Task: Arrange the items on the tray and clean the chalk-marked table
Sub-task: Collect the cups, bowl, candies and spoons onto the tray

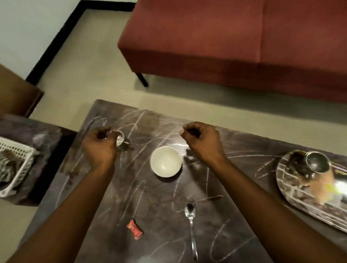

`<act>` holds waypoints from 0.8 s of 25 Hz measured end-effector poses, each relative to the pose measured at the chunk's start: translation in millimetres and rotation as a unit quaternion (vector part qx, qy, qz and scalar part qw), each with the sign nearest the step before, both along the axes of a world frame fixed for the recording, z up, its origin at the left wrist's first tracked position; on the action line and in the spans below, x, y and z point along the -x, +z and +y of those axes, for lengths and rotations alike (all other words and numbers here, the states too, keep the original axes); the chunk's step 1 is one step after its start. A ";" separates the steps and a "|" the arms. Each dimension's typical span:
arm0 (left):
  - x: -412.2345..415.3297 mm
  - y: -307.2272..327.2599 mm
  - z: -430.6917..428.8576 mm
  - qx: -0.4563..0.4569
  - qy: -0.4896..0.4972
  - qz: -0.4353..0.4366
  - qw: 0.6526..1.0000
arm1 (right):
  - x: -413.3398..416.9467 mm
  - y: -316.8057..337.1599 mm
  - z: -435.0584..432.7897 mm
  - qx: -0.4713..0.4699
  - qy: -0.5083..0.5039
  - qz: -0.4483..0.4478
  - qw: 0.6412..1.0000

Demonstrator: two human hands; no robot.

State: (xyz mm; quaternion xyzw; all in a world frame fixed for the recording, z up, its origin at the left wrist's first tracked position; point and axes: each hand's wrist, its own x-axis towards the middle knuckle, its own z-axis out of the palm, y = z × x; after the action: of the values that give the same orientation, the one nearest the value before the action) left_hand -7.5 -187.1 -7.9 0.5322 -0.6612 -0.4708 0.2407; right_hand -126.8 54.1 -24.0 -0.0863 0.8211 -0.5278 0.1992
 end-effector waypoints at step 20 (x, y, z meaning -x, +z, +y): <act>-22.6 -71.1 -65.0 -0.171 -0.010 0.018 0.985 | -44.6 -49.0 -202.9 -0.071 0.089 0.004 0.993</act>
State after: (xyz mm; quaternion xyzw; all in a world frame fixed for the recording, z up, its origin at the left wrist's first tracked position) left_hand 15.1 -252.1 -79.0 0.5506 -0.5715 -0.5889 0.1533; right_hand -82.2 -148.8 -73.0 -0.1470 0.8464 -0.4477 0.2480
